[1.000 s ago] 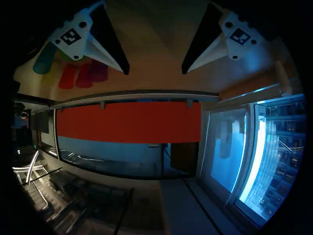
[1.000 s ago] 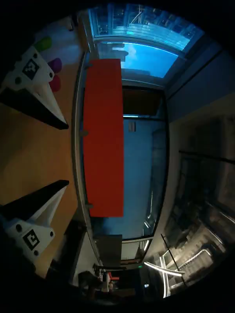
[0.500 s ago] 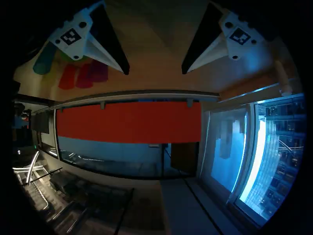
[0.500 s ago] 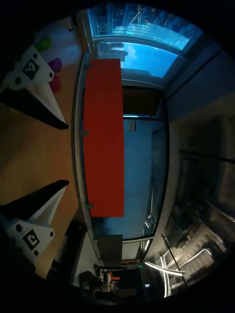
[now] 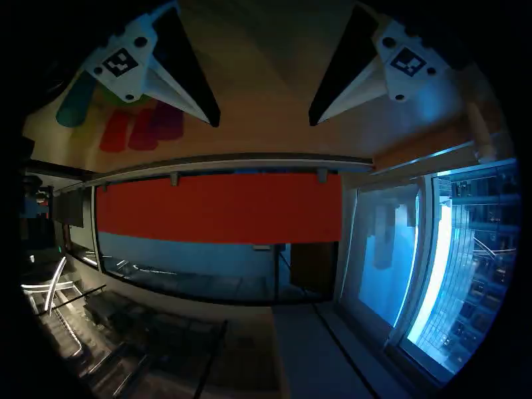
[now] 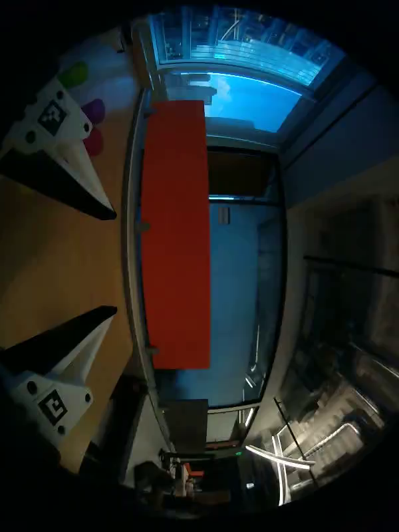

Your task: Pour water

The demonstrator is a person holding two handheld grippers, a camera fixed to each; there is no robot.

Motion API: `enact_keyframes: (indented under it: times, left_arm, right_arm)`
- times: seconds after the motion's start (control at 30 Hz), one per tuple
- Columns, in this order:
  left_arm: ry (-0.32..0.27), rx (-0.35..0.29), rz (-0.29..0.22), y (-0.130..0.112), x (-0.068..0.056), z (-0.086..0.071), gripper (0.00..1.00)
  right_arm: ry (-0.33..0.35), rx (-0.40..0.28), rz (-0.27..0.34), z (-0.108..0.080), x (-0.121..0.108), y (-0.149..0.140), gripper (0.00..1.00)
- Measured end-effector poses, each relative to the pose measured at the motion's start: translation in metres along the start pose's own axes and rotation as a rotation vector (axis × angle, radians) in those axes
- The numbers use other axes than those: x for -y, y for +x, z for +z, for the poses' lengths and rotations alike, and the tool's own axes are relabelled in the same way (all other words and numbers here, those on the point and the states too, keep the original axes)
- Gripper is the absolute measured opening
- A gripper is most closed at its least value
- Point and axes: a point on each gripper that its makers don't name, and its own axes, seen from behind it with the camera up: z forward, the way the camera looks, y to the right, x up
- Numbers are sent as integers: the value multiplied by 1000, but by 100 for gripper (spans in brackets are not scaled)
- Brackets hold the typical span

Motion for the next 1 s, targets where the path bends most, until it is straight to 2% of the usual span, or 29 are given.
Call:
enact_keyframes:
  times: [0.5, 0.8, 1.0]
  left_arm:
    - [0, 0, 1, -1, 0, 1, 99]
    - [0, 1, 1, 0, 1, 0, 99]
    - [0, 0, 1, 0, 1, -1, 99]
  right_arm:
    - [36, -42, -7, 1, 4, 4, 100]
    - [56, -42, -22, 7, 9, -6, 100]
    - [89, -47, -10, 7, 18, -17, 100]
